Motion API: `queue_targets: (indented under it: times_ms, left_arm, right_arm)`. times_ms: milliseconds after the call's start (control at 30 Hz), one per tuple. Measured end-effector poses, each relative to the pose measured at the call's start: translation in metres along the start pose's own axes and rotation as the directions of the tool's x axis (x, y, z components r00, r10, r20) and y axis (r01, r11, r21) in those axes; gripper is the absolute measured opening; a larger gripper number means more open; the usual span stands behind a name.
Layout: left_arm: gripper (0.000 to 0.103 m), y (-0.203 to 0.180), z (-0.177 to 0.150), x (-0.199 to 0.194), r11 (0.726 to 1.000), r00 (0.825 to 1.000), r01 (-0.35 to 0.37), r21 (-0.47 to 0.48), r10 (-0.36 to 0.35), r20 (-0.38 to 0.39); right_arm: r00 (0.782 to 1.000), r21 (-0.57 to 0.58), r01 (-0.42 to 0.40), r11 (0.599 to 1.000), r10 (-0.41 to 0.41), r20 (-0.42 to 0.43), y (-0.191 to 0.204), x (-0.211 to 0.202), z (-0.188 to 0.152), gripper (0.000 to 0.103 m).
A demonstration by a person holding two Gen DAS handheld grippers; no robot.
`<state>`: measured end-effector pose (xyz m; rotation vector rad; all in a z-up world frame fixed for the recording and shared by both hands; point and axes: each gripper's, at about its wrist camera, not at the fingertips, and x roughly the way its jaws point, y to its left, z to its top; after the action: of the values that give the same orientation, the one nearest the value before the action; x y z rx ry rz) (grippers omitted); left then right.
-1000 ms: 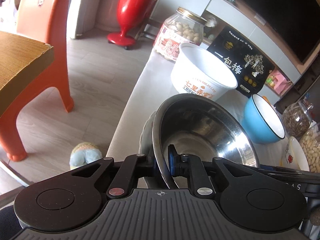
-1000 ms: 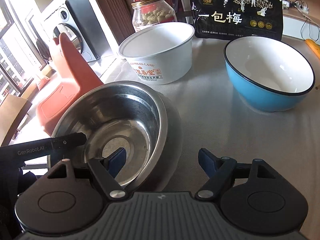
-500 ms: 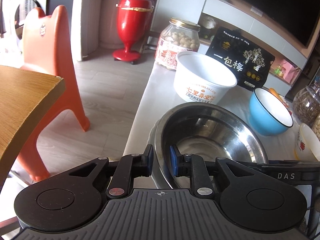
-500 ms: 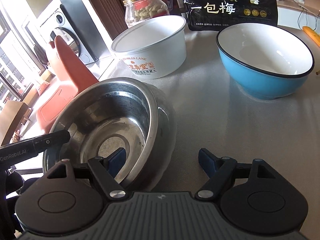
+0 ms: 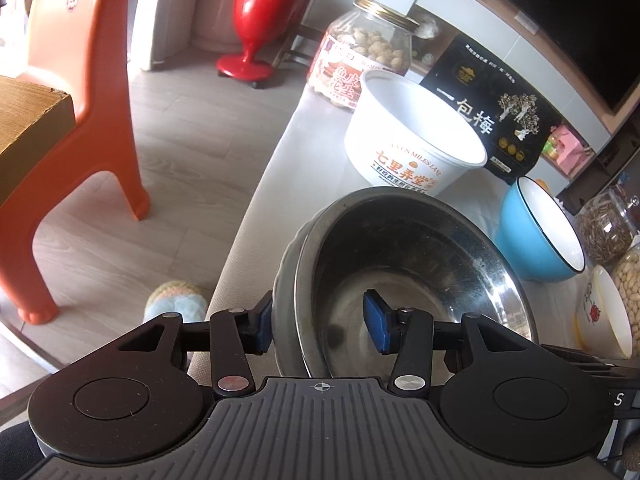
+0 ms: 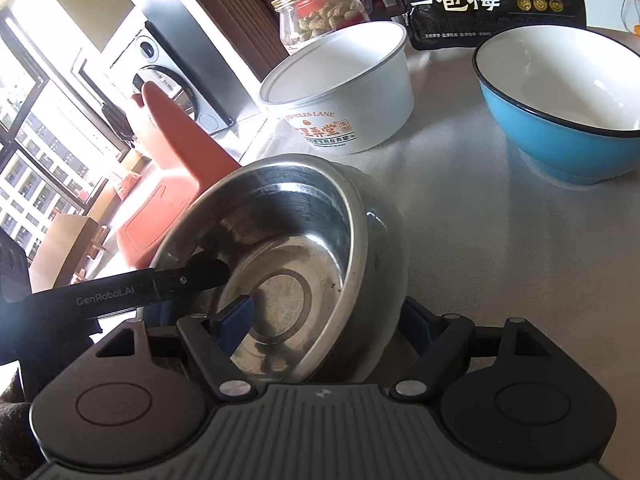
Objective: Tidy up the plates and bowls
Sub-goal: 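Lower the steel bowl onto the floral plate and open the left gripper, then move the left gripper to the rim of the yellow-rimmed cream bowl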
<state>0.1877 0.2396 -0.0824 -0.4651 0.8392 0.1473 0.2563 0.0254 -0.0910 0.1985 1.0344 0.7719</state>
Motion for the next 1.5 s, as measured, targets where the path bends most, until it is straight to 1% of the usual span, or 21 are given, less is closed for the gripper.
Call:
queue_targets:
  times_ms: [67, 167, 233, 367, 467, 633, 700, 767, 833, 867, 900, 933, 1000, 1033, 1067, 1133, 1200, 1233, 1333, 1367, 1500]
  left_arm:
    - [0.050, -0.002, -0.001, 0.000, 1.000, 1.000, -0.011, -0.010, 0.011, -0.002]
    - [0.050, -0.010, -0.002, 0.001, 1.000, 1.000, -0.007, -0.014, 0.007, -0.018]
    - [0.050, -0.020, -0.005, 0.004, 1.000, 0.999, 0.016, 0.006, -0.016, -0.040]
    - [0.050, -0.051, -0.010, 0.014, 0.995, 0.994, 0.077, 0.071, -0.071, -0.082]
    - [0.050, -0.070, -0.011, 0.022, 0.988, 0.991, 0.104, 0.111, -0.093, -0.095]
    - [0.049, -0.081, -0.009, 0.028, 0.987, 0.993, 0.087, 0.132, -0.075, -0.093]
    - [0.040, -0.082, -0.006, 0.018, 0.988, 0.998, 0.051, 0.147, -0.044, -0.052]
    - [0.039, -0.087, -0.001, 0.000, 0.985, 1.000, -0.005, 0.175, 0.001, 0.021]
    - [0.039, -0.095, 0.006, -0.023, 0.979, 0.993, -0.052, 0.195, 0.030, 0.112]
    - [0.039, -0.099, 0.010, -0.032, 0.979, 0.989, -0.050, 0.198, 0.021, 0.144]
    - [0.039, -0.104, 0.014, -0.040, 0.980, 0.987, -0.028, 0.197, -0.004, 0.162]
    - [0.039, -0.112, 0.018, -0.045, 0.981, 0.985, 0.018, 0.195, -0.050, 0.165]
    - [0.039, -0.132, 0.022, -0.046, 0.971, 0.978, 0.137, 0.195, -0.164, 0.128]
    - [0.039, -0.146, 0.023, -0.042, 0.958, 0.971, 0.200, 0.205, -0.222, 0.091]
    - [0.039, -0.159, 0.022, -0.036, 0.945, 0.964, 0.244, 0.216, -0.261, 0.051]
    - [0.039, -0.196, 0.015, -0.014, 0.910, 0.936, 0.352, 0.220, -0.344, -0.075]
    - [0.039, -0.228, 0.000, 0.002, 0.885, 0.911, 0.408, 0.226, -0.378, -0.166]
    - [0.039, -0.246, -0.011, 0.010, 0.872, 0.904, 0.420, 0.252, -0.377, -0.204]
    - [0.039, -0.287, -0.047, 0.027, 0.830, 0.885, 0.447, 0.333, -0.357, -0.299]
    - [0.039, -0.295, -0.056, 0.032, 0.821, 0.878, 0.456, 0.344, -0.350, -0.327]
    - [0.039, -0.326, -0.100, 0.059, 0.793, 0.834, 0.487, 0.365, -0.299, -0.463]
  right_arm:
    - [1.000, -0.018, 0.011, 1.000, -0.011, -0.001, 0.002, -0.001, 0.000, 0.077]
    - [1.000, -0.018, -0.002, 1.000, 0.002, 0.014, -0.003, -0.008, -0.003, 0.076]
    - [1.000, -0.008, 0.012, 1.000, -0.011, 0.023, -0.007, -0.016, -0.005, 0.076]
    - [0.996, 0.012, 0.078, 0.997, -0.079, 0.045, -0.023, -0.036, -0.015, 0.077]
    - [0.991, 0.047, 0.117, 0.992, -0.119, 0.064, -0.037, -0.051, -0.021, 0.078]
    - [0.989, 0.078, 0.119, 0.990, -0.125, 0.082, -0.051, -0.059, -0.022, 0.078]
    - [0.990, 0.081, 0.109, 0.991, -0.116, 0.086, -0.053, -0.059, -0.023, 0.078]
    - [0.987, 0.068, 0.113, 0.991, -0.120, 0.111, -0.056, -0.065, -0.022, 0.078]
    - [0.975, 0.041, 0.151, 0.988, -0.156, 0.159, -0.059, -0.082, -0.020, 0.079]
    - [0.967, 0.034, 0.165, 0.986, -0.168, 0.189, -0.061, -0.094, -0.020, 0.079]
    - [0.959, 0.032, 0.176, 0.984, -0.179, 0.222, -0.066, -0.109, -0.021, 0.081]
    - [0.947, 0.038, 0.189, 0.981, -0.193, 0.256, -0.073, -0.127, -0.023, 0.081]
    - [0.919, 0.068, 0.229, 0.971, -0.239, 0.315, -0.090, -0.160, -0.028, 0.084]
    - [0.900, 0.092, 0.258, 0.962, -0.274, 0.339, -0.100, -0.177, -0.032, 0.085]
    - [0.882, 0.117, 0.290, 0.950, -0.313, 0.353, -0.110, -0.192, -0.035, 0.085]
    - [0.840, 0.175, 0.370, 0.912, -0.409, 0.357, -0.132, -0.216, -0.042, 0.086]
    - [0.802, 0.234, 0.426, 0.874, -0.485, 0.348, -0.154, -0.234, -0.051, 0.086]
    - [0.791, 0.261, 0.443, 0.858, -0.511, 0.338, -0.165, -0.242, -0.057, 0.086]
    - [0.779, 0.314, 0.459, 0.831, -0.546, 0.309, -0.196, -0.254, -0.076, 0.089]
    - [0.784, 0.333, 0.454, 0.826, -0.548, 0.291, -0.205, -0.256, -0.083, 0.089]
    - [0.836, 0.405, 0.412, 0.816, -0.515, 0.187, -0.230, -0.250, -0.109, 0.090]
